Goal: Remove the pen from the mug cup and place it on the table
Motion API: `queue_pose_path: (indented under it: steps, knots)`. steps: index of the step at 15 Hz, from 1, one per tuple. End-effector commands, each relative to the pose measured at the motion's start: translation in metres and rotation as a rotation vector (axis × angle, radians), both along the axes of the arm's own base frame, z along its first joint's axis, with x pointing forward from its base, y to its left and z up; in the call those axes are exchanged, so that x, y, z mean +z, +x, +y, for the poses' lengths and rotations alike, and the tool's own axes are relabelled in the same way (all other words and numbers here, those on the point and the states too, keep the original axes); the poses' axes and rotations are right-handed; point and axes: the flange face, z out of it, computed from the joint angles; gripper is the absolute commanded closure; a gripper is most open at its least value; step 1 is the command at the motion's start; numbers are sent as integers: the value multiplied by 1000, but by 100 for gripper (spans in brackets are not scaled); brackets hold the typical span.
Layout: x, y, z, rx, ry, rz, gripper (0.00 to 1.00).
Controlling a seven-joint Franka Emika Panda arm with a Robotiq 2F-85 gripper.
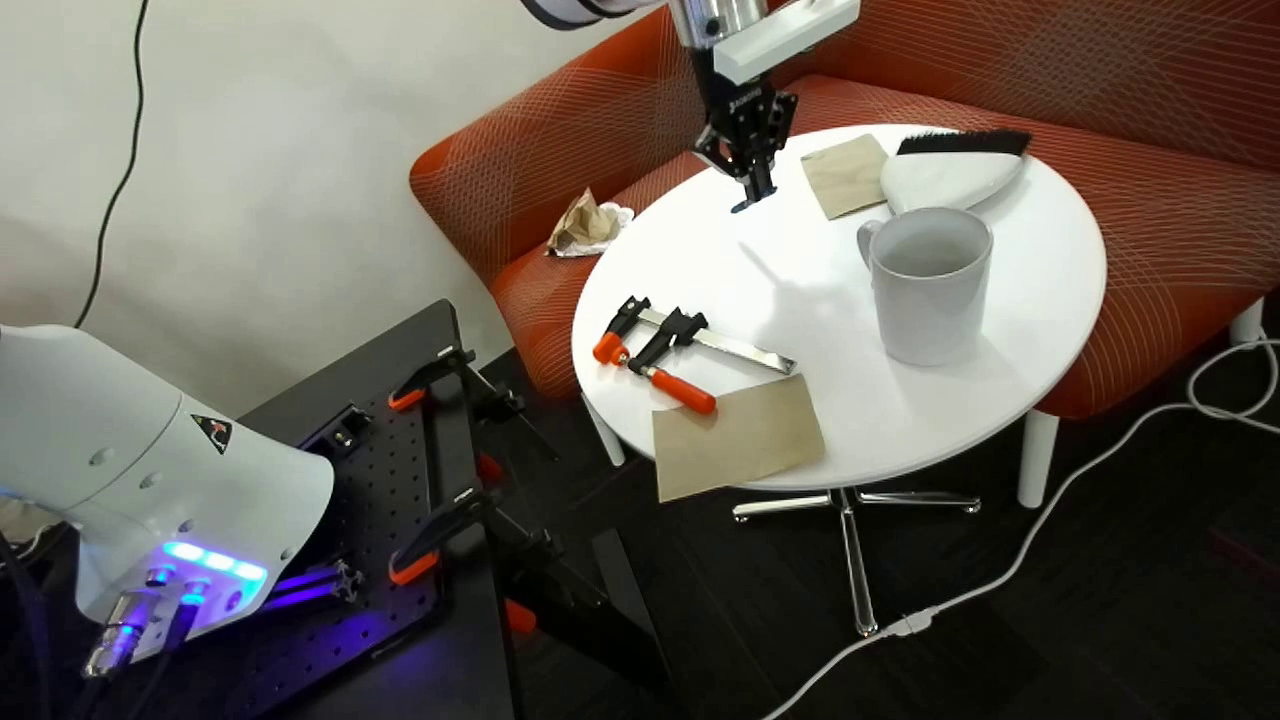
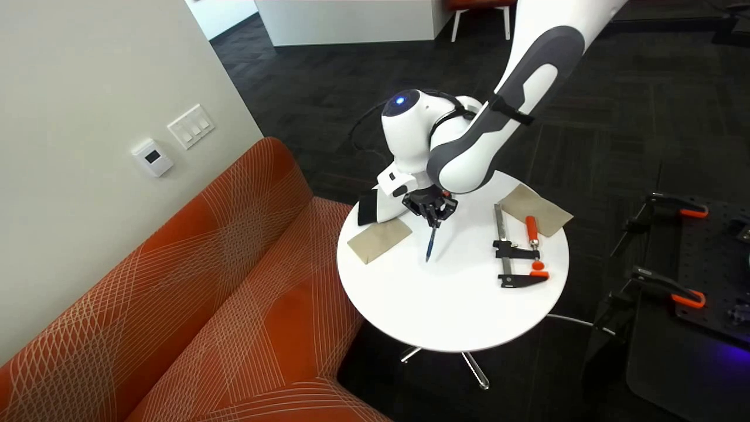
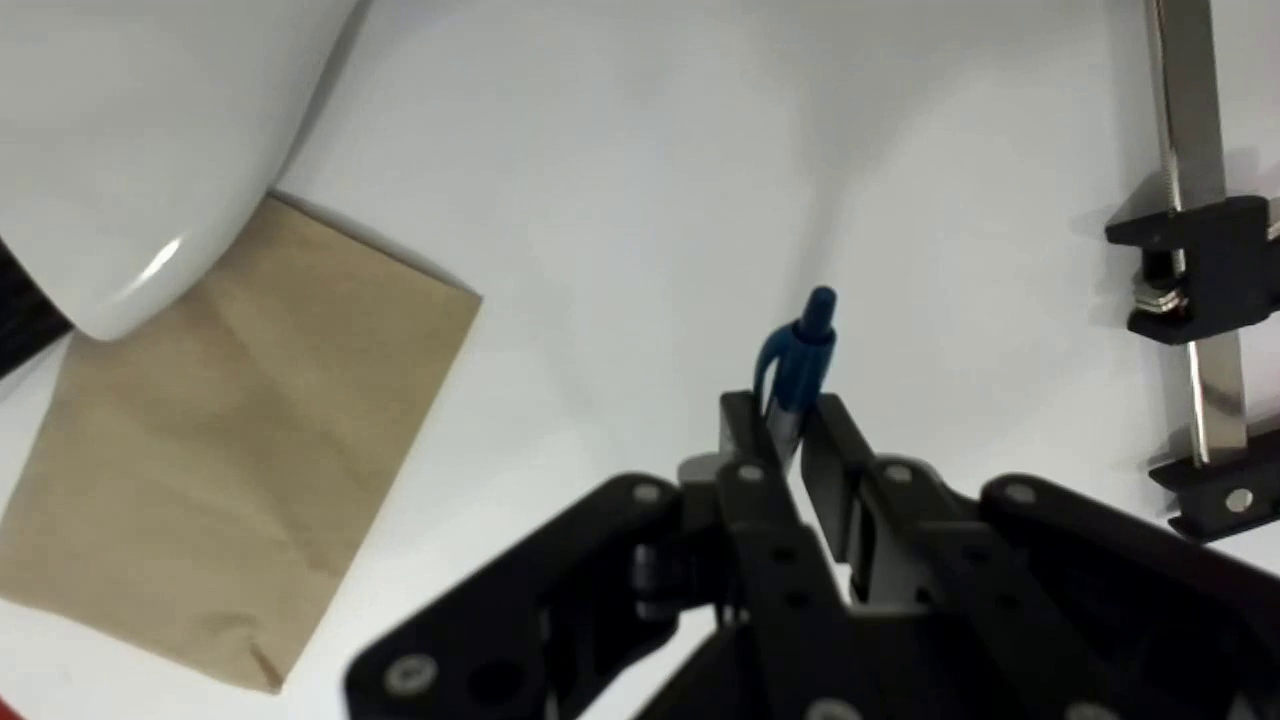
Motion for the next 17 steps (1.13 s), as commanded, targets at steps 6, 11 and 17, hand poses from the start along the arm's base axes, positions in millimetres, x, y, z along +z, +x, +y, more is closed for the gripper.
queue_pose_path:
  steps: [6, 11, 17]
  knots:
    - [-15, 18, 1, 10, -6, 25, 30]
    - [-10, 18, -3, 4, -7, 18, 0]
    - [-18, 16, -6, -5, 0, 6, 0]
